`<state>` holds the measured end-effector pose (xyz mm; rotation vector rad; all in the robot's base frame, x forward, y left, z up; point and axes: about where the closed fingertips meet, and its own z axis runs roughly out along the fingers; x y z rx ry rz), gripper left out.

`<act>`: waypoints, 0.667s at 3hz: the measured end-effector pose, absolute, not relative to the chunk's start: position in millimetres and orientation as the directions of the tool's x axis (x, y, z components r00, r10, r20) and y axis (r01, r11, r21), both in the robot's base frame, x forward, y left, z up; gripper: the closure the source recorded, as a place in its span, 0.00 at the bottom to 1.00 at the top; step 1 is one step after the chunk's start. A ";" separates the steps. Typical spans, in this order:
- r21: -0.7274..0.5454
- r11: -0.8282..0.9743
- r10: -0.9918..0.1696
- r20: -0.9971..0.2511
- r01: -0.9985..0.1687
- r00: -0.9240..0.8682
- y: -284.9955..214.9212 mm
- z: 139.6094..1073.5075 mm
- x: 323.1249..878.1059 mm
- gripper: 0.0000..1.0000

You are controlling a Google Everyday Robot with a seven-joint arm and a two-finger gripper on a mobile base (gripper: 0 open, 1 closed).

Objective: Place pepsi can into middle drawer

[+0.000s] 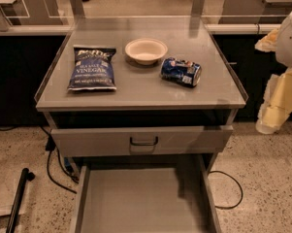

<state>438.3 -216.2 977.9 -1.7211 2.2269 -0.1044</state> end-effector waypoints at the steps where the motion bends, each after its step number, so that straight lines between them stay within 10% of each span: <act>1: -0.252 0.270 -0.953 -0.209 -0.929 -0.220 -216.2 978.0 438.3 0.00; 2: -0.265 0.255 -0.957 -0.204 -0.930 -0.204 -212.6 980.9 447.4 0.00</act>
Offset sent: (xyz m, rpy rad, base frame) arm 0.0239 0.0081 0.0019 -0.0210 -0.0066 0.0388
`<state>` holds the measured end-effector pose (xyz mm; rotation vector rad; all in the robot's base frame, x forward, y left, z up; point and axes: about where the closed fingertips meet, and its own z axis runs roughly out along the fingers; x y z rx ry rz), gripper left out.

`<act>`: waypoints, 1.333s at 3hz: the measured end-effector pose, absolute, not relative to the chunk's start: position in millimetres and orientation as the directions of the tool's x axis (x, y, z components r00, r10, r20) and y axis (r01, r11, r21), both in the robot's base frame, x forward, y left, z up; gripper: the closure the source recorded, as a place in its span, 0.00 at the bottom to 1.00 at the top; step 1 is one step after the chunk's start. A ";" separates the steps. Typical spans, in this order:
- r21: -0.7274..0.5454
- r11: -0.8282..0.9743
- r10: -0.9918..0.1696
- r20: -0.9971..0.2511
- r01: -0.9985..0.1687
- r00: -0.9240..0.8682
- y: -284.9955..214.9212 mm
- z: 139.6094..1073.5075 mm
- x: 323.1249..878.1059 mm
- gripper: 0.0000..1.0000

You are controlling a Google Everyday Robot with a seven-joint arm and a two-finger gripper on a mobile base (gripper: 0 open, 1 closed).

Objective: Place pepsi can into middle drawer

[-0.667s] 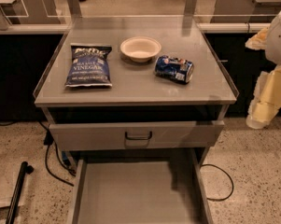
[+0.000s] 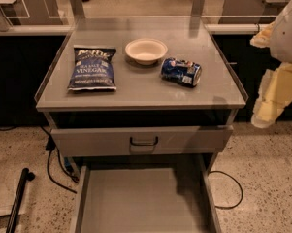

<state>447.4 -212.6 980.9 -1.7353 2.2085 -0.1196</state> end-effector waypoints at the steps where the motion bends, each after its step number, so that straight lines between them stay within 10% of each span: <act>1: -0.280 0.256 -0.953 -0.234 -0.926 -0.192 -204.5 985.1 470.6 0.00; 4: -0.324 0.387 -0.847 -0.494 -0.863 -0.195 -188.1 992.3 520.9 0.00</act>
Offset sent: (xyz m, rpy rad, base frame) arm 0.0840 0.0093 0.0264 0.2401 -0.1300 -0.0505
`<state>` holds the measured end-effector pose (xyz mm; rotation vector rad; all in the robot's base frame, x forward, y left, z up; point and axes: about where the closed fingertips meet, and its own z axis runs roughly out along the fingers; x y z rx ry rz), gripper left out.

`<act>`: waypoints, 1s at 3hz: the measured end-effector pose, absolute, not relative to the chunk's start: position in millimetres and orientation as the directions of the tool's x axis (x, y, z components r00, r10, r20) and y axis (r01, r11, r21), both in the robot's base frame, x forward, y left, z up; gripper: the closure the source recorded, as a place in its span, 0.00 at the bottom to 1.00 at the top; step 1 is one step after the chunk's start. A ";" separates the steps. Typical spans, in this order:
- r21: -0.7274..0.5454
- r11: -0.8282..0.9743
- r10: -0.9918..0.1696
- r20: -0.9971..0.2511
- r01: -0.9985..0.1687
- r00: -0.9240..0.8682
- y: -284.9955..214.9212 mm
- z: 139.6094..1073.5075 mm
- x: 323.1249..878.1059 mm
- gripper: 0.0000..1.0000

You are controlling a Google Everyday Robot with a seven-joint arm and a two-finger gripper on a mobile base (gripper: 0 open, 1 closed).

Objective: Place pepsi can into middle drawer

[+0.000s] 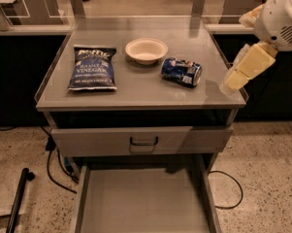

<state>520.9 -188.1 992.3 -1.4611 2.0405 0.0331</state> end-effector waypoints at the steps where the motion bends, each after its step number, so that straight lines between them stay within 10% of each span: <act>1: -0.331 0.391 -0.845 -0.500 -0.859 -0.192 -187.1 993.7 523.1 0.00; 3: -0.342 0.356 -0.857 -0.491 -0.870 -0.158 -164.4 960.2 555.0 0.00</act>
Offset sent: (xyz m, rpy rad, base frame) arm 0.0199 0.0101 -0.0150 -0.0157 -0.0334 0.0141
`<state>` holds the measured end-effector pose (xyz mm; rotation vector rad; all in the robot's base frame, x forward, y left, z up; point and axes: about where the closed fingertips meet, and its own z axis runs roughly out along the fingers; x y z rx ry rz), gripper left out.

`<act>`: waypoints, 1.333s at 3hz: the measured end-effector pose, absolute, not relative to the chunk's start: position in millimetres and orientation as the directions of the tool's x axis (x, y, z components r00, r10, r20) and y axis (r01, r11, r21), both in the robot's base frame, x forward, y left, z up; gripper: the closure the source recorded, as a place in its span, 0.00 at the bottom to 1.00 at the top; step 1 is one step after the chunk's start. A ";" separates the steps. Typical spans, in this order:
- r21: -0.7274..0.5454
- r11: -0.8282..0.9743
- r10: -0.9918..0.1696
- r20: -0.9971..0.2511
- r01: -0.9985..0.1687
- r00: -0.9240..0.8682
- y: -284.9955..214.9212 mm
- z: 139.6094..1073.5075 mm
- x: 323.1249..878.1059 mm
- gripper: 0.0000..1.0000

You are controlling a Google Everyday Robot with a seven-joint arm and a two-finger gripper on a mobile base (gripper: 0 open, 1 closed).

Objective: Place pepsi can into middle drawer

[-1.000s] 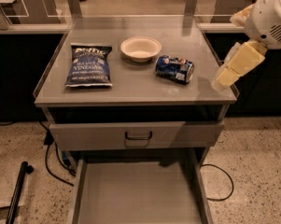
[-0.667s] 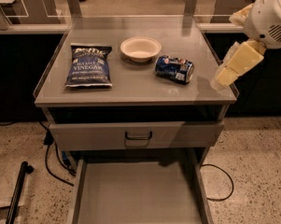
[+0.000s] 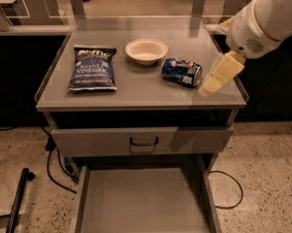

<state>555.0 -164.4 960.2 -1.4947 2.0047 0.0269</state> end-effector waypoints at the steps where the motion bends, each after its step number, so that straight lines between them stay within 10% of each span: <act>1: -0.331 0.354 -0.856 -0.491 -0.875 -0.161 -152.6 930.8 579.3 0.00; 4: -0.293 0.406 -0.829 -0.516 -0.866 -0.215 -143.0 880.4 656.4 0.00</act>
Offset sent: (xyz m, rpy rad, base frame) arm 0.0731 0.0145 -0.0943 -0.0091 0.0535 -0.0437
